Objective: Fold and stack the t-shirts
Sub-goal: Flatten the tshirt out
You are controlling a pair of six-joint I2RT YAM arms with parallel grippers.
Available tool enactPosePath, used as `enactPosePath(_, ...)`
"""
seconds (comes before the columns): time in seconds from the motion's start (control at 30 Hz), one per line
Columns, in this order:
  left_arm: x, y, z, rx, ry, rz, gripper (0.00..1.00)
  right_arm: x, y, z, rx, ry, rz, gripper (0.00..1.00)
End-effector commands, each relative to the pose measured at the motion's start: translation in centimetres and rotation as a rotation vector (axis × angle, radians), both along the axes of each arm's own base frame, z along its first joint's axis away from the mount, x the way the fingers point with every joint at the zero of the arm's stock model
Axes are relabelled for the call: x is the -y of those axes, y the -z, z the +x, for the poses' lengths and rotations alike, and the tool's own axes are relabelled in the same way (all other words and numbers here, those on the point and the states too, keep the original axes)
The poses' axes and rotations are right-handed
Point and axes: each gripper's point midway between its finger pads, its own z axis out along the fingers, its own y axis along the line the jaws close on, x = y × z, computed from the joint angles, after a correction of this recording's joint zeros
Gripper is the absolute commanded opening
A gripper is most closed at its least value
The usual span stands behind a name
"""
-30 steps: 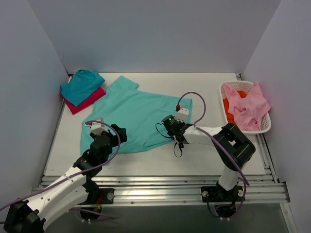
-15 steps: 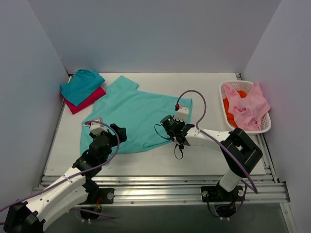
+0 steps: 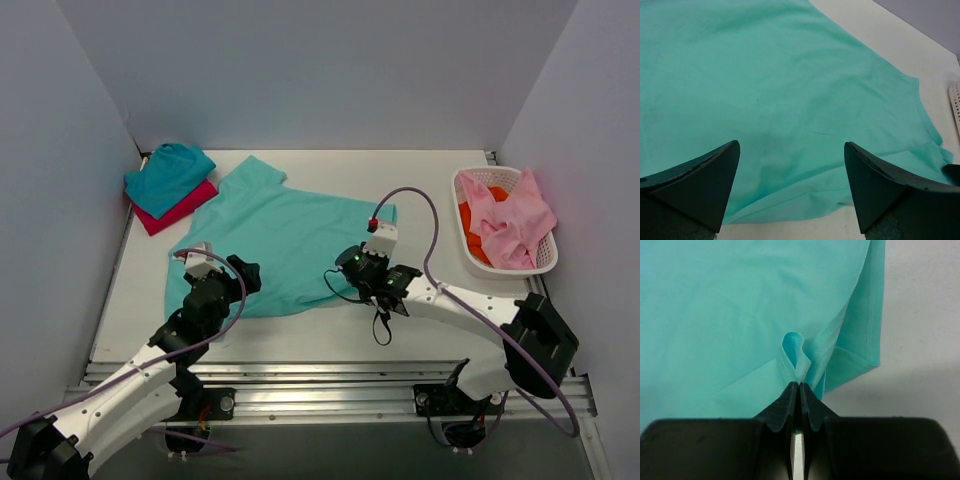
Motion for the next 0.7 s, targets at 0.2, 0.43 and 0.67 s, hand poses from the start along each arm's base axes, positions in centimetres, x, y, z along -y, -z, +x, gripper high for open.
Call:
enactPosePath(0.2,0.4,-1.9,0.1,0.045,0.020,-0.036,0.94,4.7,-3.2,-4.0,0.043,0.071,0.007,0.00)
enactPosePath(0.43,-0.8,-1.0,-0.5,-0.012,-0.030,-0.013,0.95,6.9,-5.8,-5.3,0.091,0.100,0.061,0.00)
enactPosePath(0.67,-1.4,0.3,-1.5,-0.091,-0.041,0.006,0.95,10.3,-8.0,-6.9,0.165,0.168,0.126,0.00)
